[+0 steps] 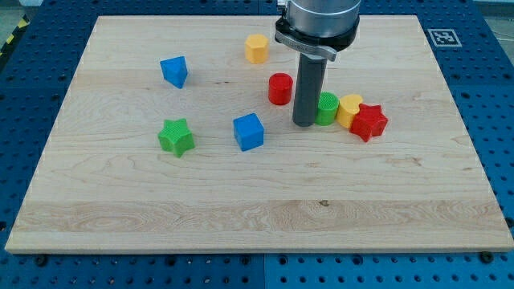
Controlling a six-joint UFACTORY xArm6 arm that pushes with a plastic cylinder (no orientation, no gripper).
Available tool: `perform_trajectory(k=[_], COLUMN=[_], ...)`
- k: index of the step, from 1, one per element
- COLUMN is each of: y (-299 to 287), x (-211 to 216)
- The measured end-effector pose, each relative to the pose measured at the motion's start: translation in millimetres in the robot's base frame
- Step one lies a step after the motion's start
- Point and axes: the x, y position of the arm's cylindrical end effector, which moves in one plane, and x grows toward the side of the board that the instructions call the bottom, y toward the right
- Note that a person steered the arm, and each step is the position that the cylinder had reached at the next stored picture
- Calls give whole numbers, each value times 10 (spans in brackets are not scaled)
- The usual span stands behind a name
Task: Slightly push the yellow hexagon towards the top center of the board
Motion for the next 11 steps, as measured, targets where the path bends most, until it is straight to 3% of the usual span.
perform_trajectory(k=[4,7,11], y=[-947,-959,-922], x=[-149,-1491,-1506])
